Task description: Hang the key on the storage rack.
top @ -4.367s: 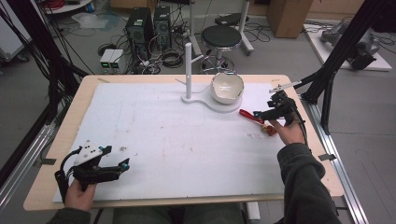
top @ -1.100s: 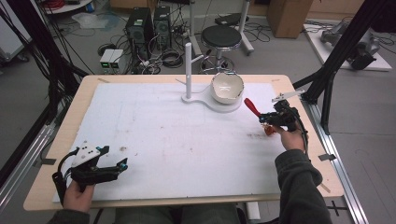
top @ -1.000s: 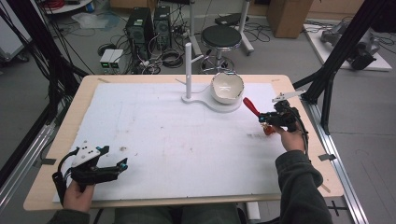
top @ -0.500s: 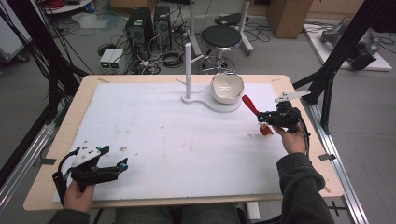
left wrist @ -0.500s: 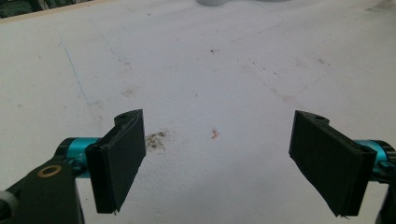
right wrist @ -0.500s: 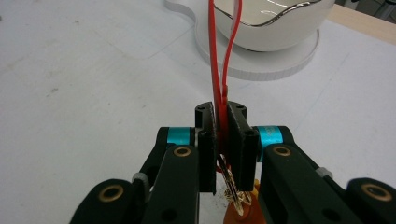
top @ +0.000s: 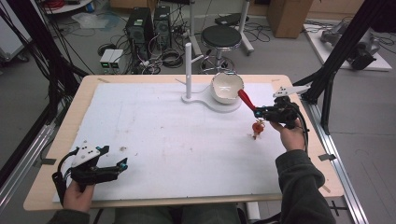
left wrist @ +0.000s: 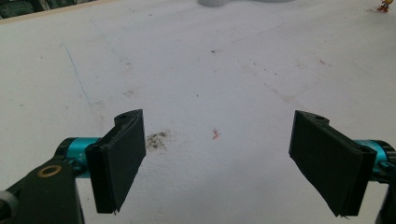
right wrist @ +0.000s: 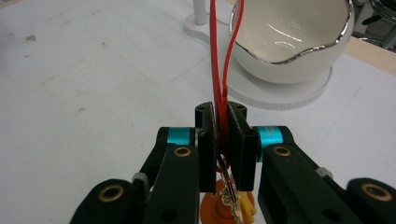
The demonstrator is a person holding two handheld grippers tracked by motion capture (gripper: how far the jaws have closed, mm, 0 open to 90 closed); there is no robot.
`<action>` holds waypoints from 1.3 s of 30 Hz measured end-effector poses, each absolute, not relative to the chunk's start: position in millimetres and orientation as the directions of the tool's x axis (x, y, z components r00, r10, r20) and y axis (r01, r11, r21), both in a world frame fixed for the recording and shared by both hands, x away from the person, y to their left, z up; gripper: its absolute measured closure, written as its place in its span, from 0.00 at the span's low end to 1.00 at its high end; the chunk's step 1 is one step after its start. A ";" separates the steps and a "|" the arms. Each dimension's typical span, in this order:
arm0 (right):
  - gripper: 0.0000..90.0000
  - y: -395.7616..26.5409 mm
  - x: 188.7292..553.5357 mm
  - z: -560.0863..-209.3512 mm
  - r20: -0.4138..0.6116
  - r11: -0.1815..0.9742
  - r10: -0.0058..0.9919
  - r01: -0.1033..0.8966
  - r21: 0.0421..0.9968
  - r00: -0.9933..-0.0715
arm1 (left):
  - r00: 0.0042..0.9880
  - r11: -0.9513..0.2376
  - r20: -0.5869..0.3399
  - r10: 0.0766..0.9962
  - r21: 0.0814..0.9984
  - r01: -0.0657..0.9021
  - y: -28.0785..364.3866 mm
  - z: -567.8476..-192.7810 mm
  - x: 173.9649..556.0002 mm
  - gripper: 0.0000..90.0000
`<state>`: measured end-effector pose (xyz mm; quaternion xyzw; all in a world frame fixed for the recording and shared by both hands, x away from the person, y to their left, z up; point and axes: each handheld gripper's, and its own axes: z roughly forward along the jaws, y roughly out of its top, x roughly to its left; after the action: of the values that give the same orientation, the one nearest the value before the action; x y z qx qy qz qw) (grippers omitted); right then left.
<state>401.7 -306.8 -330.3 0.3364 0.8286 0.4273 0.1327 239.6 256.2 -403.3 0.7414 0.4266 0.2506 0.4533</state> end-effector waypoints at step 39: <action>0.92 -267.1 412.8 -294.2 0.078 0.376 0.613 0.377 0.847 -0.786 | 0.512 -0.229 -0.011 0.859 0.886 0.402 256.9 -402.4 239.0 0.21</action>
<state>412.8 -267.1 -294.2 0.3017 0.8199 0.4700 0.1257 239.0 256.9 -402.4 0.7423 0.4247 0.2518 0.4530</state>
